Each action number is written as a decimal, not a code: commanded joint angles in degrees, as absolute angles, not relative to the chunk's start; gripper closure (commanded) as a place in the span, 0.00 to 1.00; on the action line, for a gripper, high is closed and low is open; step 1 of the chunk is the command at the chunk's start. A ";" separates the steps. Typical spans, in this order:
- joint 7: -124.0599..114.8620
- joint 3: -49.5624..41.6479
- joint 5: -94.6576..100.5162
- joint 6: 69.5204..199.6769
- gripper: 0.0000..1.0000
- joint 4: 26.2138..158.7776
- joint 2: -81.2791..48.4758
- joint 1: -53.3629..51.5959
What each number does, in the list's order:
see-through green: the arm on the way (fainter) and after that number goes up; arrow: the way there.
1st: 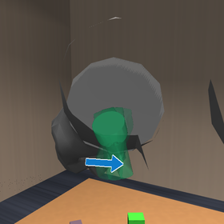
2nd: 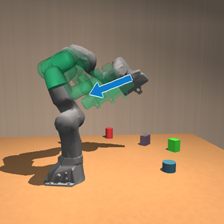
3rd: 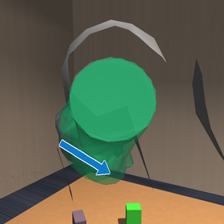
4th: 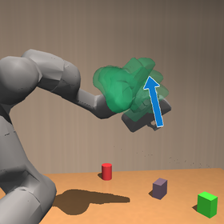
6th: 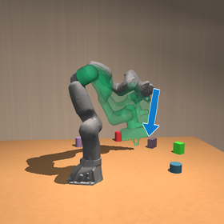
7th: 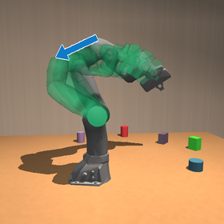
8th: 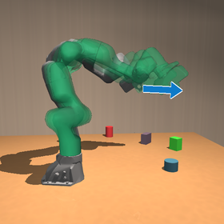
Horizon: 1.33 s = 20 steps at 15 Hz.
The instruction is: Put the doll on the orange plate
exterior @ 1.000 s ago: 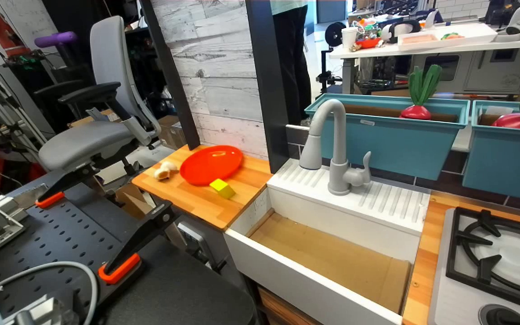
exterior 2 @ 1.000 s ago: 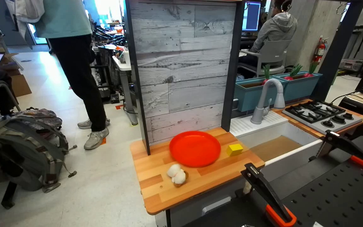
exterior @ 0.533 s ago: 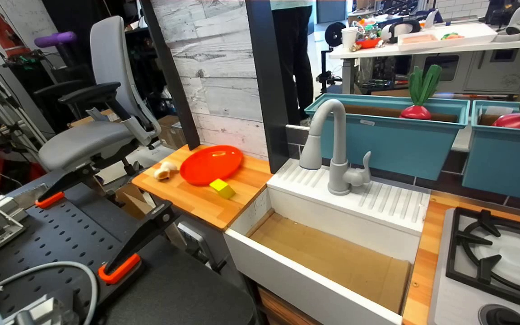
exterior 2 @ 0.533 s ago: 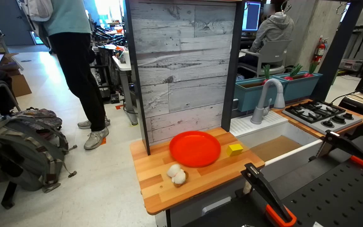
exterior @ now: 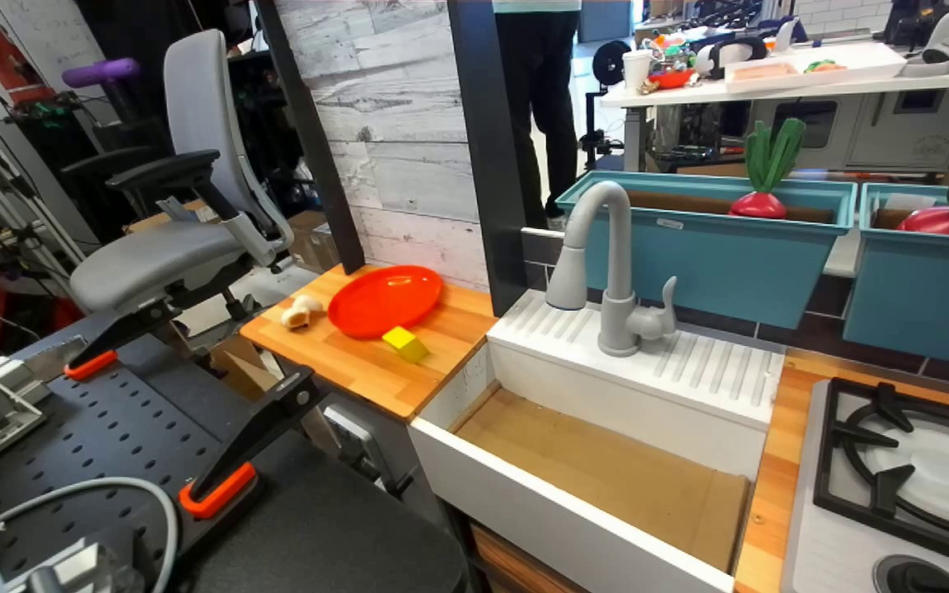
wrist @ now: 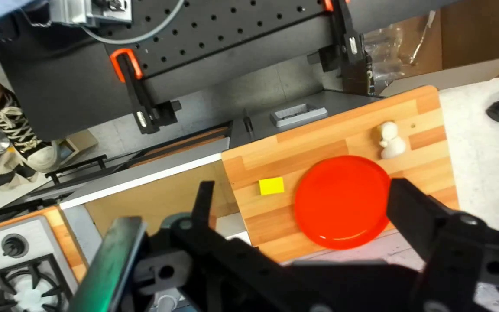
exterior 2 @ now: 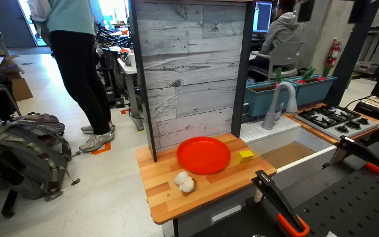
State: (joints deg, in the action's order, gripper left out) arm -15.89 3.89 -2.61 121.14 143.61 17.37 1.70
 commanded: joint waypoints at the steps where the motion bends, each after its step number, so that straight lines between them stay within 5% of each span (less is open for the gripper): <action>1: -19.53 6.23 -3.83 128.75 0.00 138.79 5.59 -1.00; 14: -29.62 3.86 1.27 148.93 0.00 123.48 -31.03 -15.65; 20: -27.85 3.56 -0.68 149.24 0.00 123.94 -31.33 -16.06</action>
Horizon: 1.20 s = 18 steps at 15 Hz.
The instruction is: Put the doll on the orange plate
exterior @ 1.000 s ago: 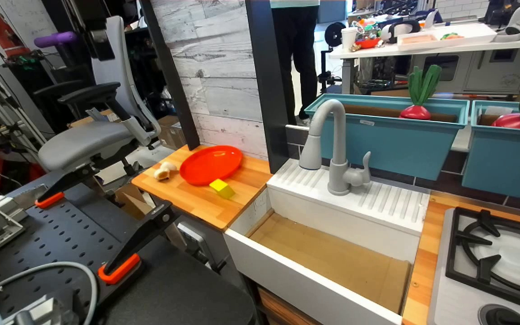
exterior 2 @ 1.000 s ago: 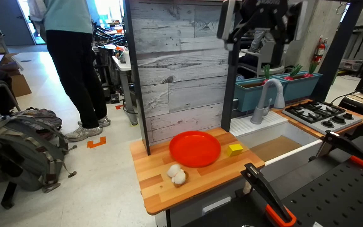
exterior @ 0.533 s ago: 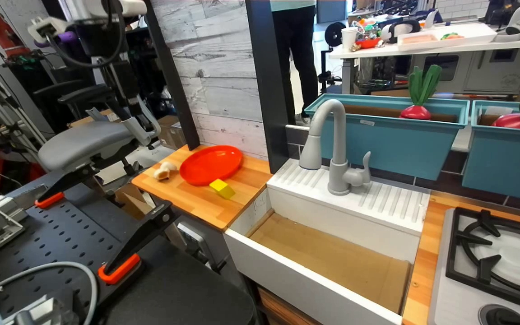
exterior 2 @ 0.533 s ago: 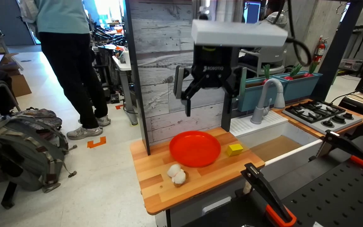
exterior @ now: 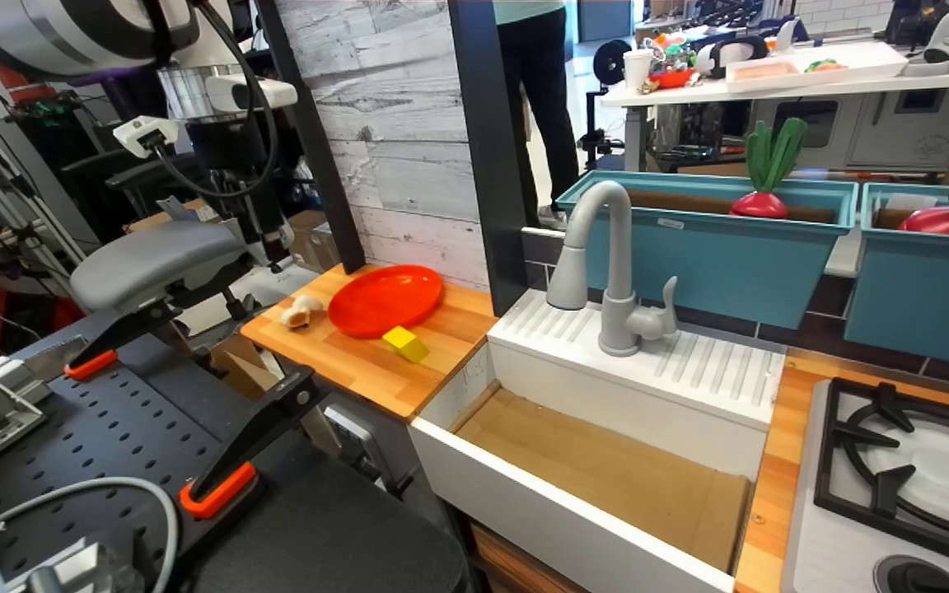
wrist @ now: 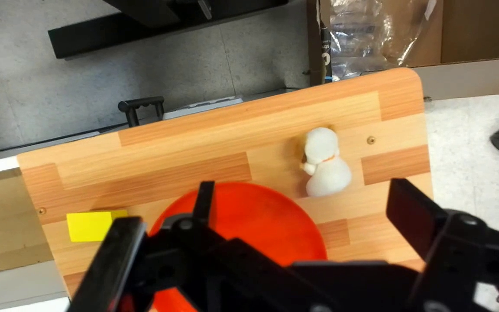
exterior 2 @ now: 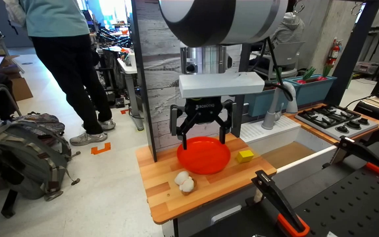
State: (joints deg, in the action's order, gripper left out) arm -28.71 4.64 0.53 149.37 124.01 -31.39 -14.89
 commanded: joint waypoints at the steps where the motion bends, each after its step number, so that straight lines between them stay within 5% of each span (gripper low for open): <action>1: -28.04 3.37 -0.69 149.77 0.00 124.07 -31.36 -16.01; 18: -35.44 -2.98 -0.14 158.96 0.00 112.76 -49.11 -26.90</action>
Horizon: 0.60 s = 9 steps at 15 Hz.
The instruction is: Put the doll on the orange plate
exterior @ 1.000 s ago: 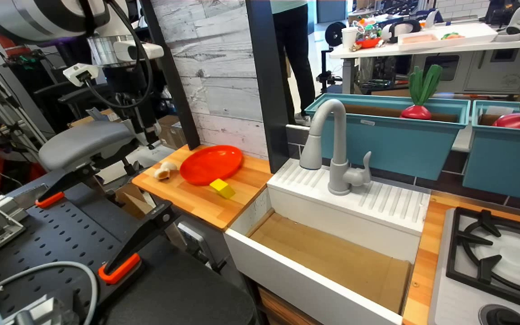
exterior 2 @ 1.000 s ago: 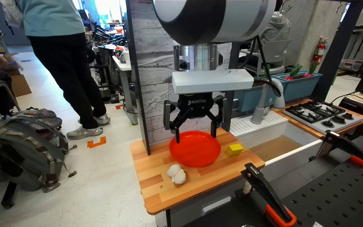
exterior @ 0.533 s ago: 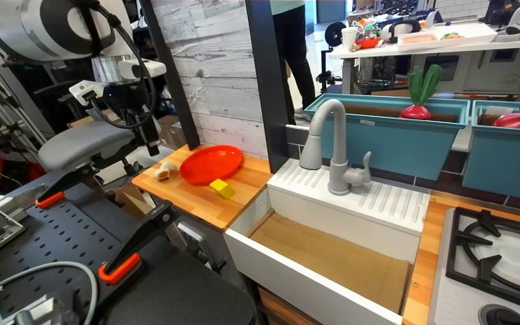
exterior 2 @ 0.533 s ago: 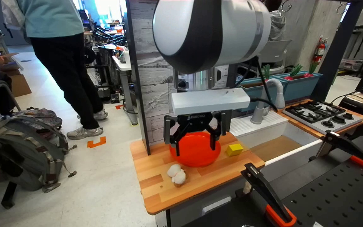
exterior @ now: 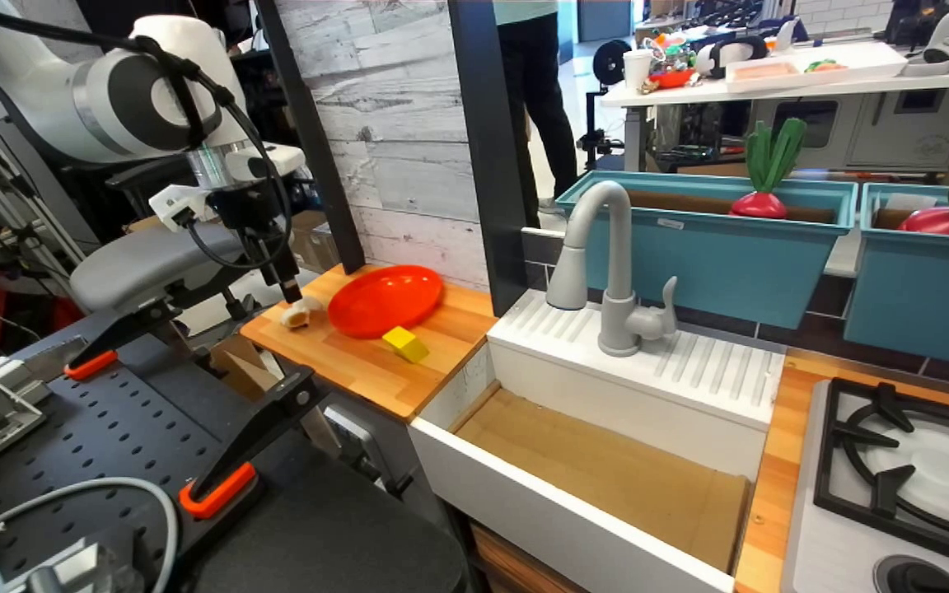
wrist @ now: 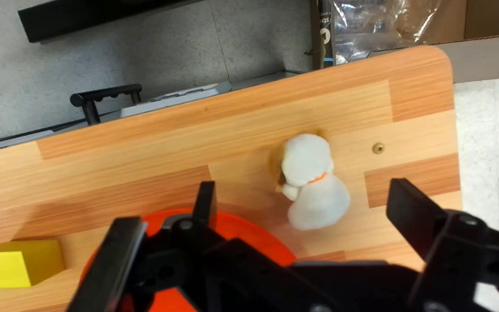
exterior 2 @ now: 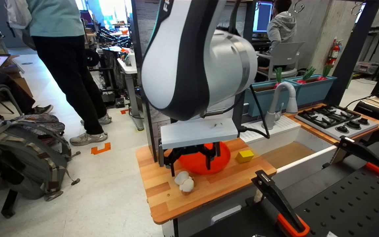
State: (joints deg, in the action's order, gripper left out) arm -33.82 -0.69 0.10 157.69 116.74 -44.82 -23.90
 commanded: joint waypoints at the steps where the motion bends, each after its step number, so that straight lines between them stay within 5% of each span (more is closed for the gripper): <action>1: -35.62 -3.24 -0.17 158.63 0.00 111.75 -50.14 -27.33; 2: -35.71 -3.38 -0.23 158.19 0.00 110.79 -51.11 -27.67; 4: -35.92 -3.73 -0.34 158.07 0.28 109.28 -52.68 -28.20; 9: -36.22 -4.49 -0.33 158.46 0.66 107.85 -54.16 -28.82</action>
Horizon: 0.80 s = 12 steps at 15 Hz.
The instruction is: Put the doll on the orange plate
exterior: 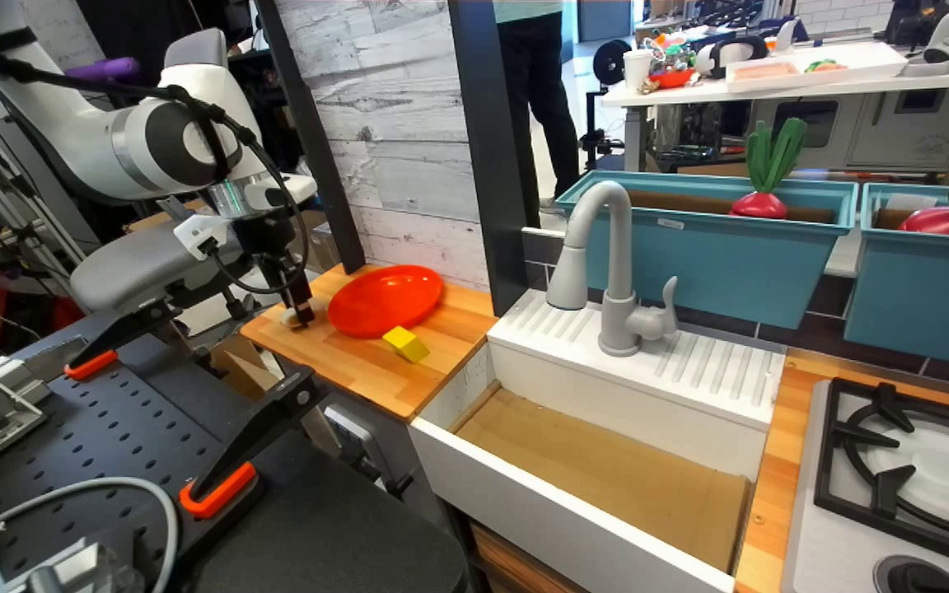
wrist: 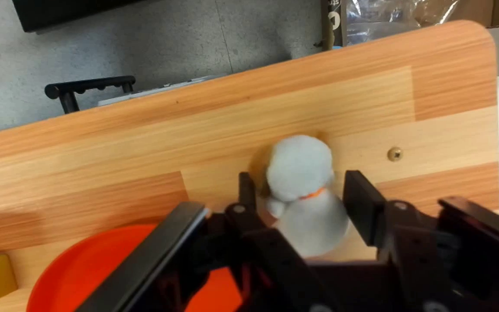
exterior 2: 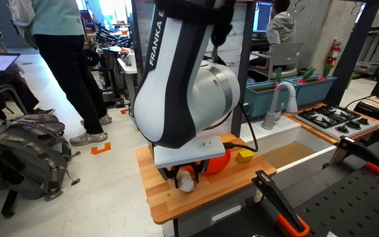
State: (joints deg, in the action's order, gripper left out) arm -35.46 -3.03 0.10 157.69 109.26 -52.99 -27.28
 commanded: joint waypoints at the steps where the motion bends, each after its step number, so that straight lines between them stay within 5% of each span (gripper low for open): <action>1: -36.27 -4.69 -0.20 158.59 0.75 108.03 -54.06 -29.07; 5: -35.65 -3.90 -0.29 159.04 0.99 112.12 -50.41 -29.28; 12: -35.98 -6.91 0.02 166.59 0.97 124.34 -39.19 -31.84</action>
State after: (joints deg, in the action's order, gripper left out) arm -35.83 -4.56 0.12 163.75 118.08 -45.40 -30.77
